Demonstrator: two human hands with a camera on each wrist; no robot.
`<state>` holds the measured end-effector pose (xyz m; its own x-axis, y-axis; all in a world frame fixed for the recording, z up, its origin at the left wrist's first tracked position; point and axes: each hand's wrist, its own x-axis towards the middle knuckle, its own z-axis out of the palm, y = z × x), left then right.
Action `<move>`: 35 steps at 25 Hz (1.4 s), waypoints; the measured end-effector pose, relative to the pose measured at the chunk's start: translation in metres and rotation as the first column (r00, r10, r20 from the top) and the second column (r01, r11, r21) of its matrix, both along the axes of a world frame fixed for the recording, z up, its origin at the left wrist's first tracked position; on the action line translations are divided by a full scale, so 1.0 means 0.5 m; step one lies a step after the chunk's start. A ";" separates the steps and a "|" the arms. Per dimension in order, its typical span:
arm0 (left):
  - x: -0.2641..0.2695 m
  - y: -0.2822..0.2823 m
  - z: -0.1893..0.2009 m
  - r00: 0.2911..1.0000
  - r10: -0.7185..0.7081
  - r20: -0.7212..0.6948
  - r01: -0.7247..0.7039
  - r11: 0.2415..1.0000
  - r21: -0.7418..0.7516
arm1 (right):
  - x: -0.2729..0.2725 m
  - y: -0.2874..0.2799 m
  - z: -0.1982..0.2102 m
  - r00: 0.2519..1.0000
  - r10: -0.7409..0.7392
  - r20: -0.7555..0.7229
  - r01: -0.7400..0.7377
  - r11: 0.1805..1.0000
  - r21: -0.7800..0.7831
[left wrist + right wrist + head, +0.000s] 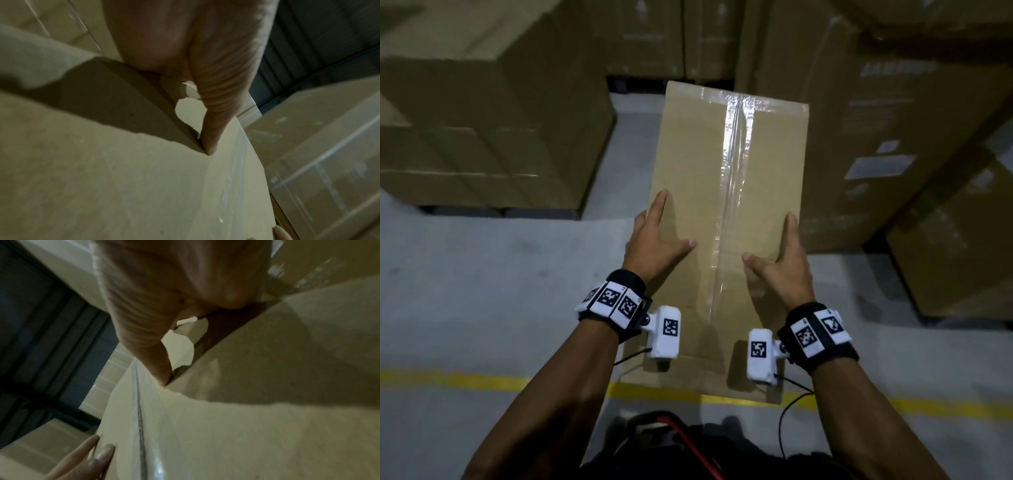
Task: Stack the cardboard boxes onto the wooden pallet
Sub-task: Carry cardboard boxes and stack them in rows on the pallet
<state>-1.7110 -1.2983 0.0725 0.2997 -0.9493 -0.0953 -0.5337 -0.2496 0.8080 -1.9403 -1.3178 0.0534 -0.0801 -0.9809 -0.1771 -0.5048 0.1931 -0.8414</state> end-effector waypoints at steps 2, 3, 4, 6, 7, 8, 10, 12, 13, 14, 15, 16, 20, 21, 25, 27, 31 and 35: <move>0.097 0.053 0.000 0.997 0.081 -0.011 -0.081 0.997 -0.006 | 0.100 0.020 0.005 0.996 0.090 -0.001 -0.090 0.996 -0.007; 0.155 0.085 -0.003 0.992 0.125 -0.023 -0.125 0.992 -0.011 | 0.161 0.034 0.004 0.992 0.127 -0.005 -0.127 0.992 -0.007; 0.202 0.111 -0.008 0.987 0.158 -0.037 -0.158 0.987 -0.010 | 0.212 0.048 0.004 0.988 0.151 -0.011 -0.151 0.988 -0.008; 0.315 0.171 -0.012 0.975 0.217 -0.047 -0.218 0.976 -0.009 | 0.333 0.081 0.003 0.978 0.210 -0.010 -0.210 0.978 -0.004; 0.382 0.204 -0.013 0.969 0.243 -0.047 -0.244 0.970 -0.011 | 0.403 0.102 0.002 0.971 0.241 -0.009 -0.241 0.971 0.006; 0.447 0.234 -0.012 0.963 0.267 -0.041 -0.268 0.963 -0.011 | 0.472 0.123 0.003 0.964 0.267 -0.005 -0.267 0.964 0.012; 0.559 0.286 -0.012 0.950 0.313 -0.019 -0.313 0.950 0.001 | 0.590 0.156 0.009 0.952 0.306 -0.003 -0.306 0.952 0.020; 0.668 0.348 -0.010 0.921 0.387 -0.034 -0.387 0.922 0.003 | 0.711 0.190 0.013 0.930 0.367 -0.018 -0.366 0.930 0.016; 0.696 0.365 -0.007 0.912 0.407 -0.047 -0.408 0.913 -0.002 | 0.743 0.199 0.018 0.923 0.385 -0.018 -0.384 0.923 0.016; 0.737 0.388 -0.004 0.899 0.435 -0.055 -0.437 0.900 -0.008 | 0.791 0.210 0.024 0.911 0.412 -0.021 -0.412 0.911 0.009; 0.784 0.412 -0.002 0.880 0.472 -0.057 -0.474 0.880 -0.019 | 0.847 0.218 0.027 0.895 0.446 -0.023 -0.446 0.895 0.007; 0.816 0.426 -0.001 0.868 0.493 -0.055 -0.495 0.869 -0.023 | 0.884 0.222 0.030 0.884 0.467 -0.029 -0.467 0.884 0.005; 0.953 0.471 -0.005 0.804 0.592 -0.060 -0.594 0.803 -0.044 | 1.057 0.224 0.039 0.823 0.568 -0.021 -0.568 0.823 0.001; 0.981 0.475 -0.007 0.791 0.609 -0.053 -0.611 0.790 -0.043 | 1.092 0.221 0.039 0.808 0.589 -0.015 -0.589 0.808 0.002; 1.132 0.455 -0.019 0.737 0.675 -0.035 -0.676 0.736 -0.042 | 1.270 0.168 0.030 0.746 0.666 -0.026 -0.666 0.746 0.011; 1.215 0.421 -0.024 0.713 0.700 -0.027 -0.701 0.712 -0.054 | 1.365 0.120 0.023 0.714 0.700 -0.019 -0.700 0.714 0.006; 1.393 0.340 -0.015 0.670 0.742 -0.017 -0.742 0.668 -0.054 | 1.566 0.013 0.019 0.665 0.746 0.023 -0.746 0.666 0.005; 1.563 0.268 0.011 0.625 0.781 -0.017 -0.780 0.622 -0.066 | 1.760 -0.081 0.046 0.610 0.790 0.063 -0.792 0.611 0.009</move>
<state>-0.9293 -1.1644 0.0778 0.9314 -0.3620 -0.0377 -0.1715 -0.5278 0.8319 -1.0603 -1.3581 0.0766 0.7334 -0.6526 -0.1904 -0.4344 -0.2344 -0.8697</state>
